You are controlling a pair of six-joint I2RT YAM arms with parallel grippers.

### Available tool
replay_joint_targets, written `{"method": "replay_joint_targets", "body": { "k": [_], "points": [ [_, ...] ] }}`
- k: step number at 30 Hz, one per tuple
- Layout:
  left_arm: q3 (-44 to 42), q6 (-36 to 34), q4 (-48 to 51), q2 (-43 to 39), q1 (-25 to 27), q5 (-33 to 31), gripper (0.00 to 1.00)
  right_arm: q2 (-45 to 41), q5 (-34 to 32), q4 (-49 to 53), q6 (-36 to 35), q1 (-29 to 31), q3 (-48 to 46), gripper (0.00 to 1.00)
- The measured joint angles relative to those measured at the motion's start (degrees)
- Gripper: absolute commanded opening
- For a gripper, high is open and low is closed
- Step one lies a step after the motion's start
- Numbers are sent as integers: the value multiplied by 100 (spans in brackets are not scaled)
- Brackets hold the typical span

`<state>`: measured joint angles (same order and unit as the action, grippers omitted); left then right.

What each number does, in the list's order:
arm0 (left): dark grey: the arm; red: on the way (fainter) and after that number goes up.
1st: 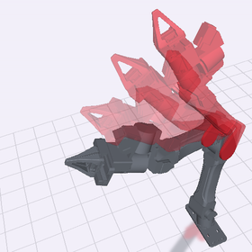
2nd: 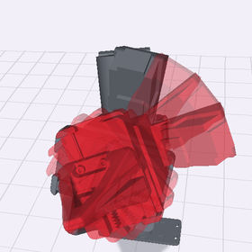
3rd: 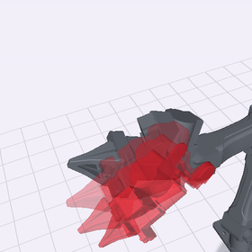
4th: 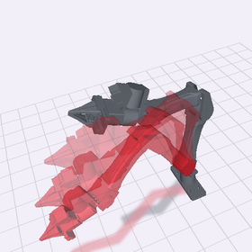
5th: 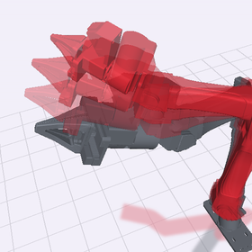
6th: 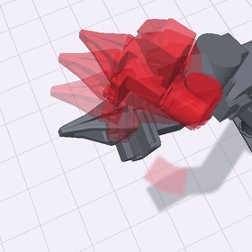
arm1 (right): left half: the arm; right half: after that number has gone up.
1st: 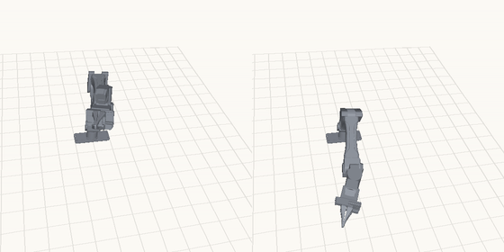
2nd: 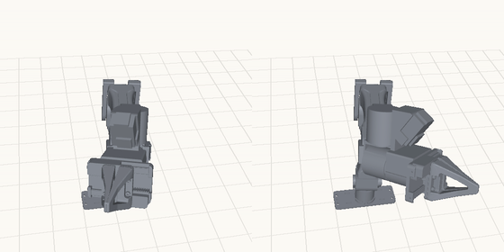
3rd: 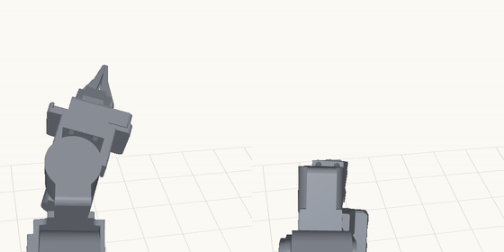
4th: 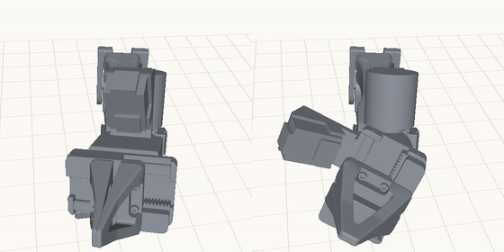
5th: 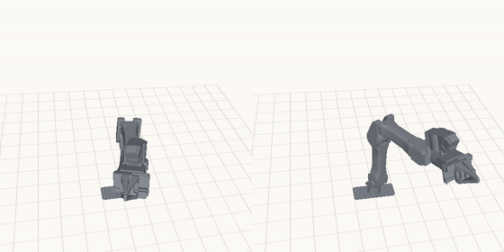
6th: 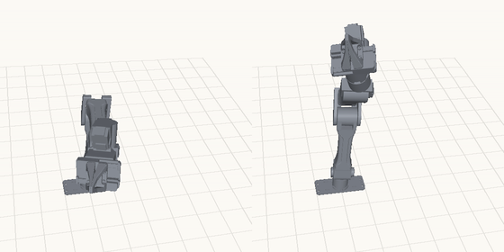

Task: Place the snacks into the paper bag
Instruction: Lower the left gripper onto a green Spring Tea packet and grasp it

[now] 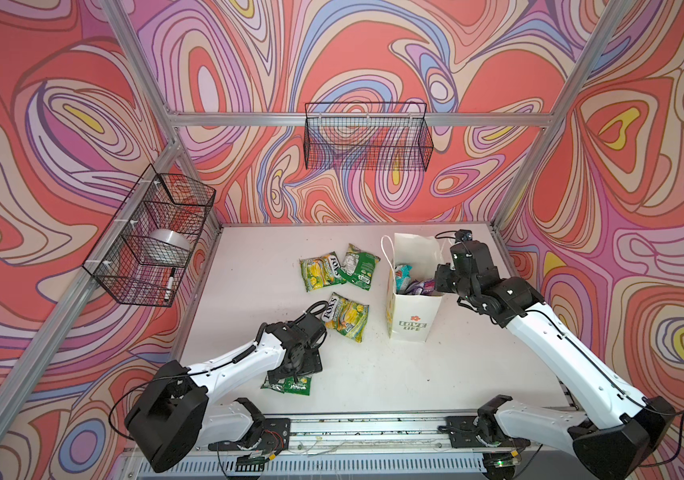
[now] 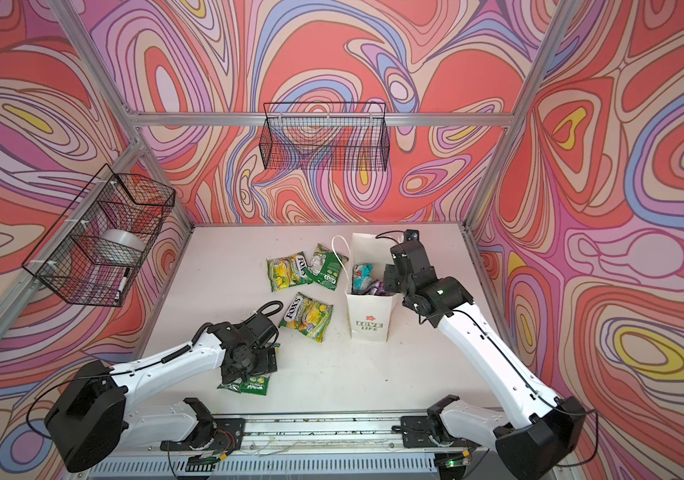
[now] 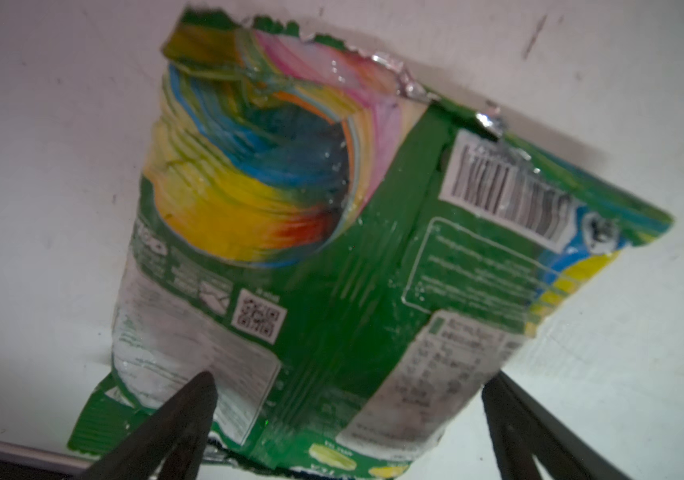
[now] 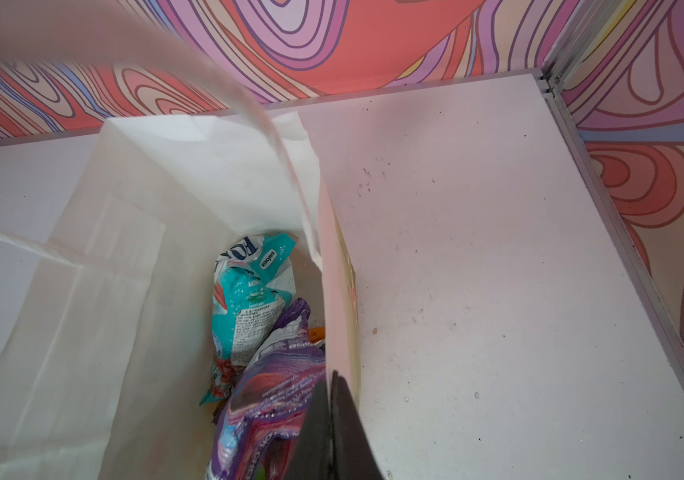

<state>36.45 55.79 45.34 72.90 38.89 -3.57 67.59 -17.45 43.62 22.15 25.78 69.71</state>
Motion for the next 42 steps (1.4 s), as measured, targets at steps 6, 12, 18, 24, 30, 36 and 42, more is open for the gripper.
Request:
{"method": "replay_joint_targets", "body": {
  "k": [6,12,18,24,30,36,42],
  "points": [
    [-85,39,-175,151,-72,7,95,0,42,-7,-2,0,0,0],
    [-4,105,-133,348,-103,-90,79,0,59,-13,-4,0,2,0],
    [4,210,-136,358,-107,-293,57,-59,70,22,-9,0,0,0],
    [2,302,-214,216,-109,-350,42,-122,101,101,-26,0,2,0],
    [17,319,-426,-22,-111,-339,35,-162,153,122,-28,0,2,0],
    [409,245,-212,-417,-111,-496,33,-181,190,164,-48,0,7,0],
    [1403,-101,376,-973,-111,-802,31,-181,192,184,-50,0,13,0]
  ]
}}
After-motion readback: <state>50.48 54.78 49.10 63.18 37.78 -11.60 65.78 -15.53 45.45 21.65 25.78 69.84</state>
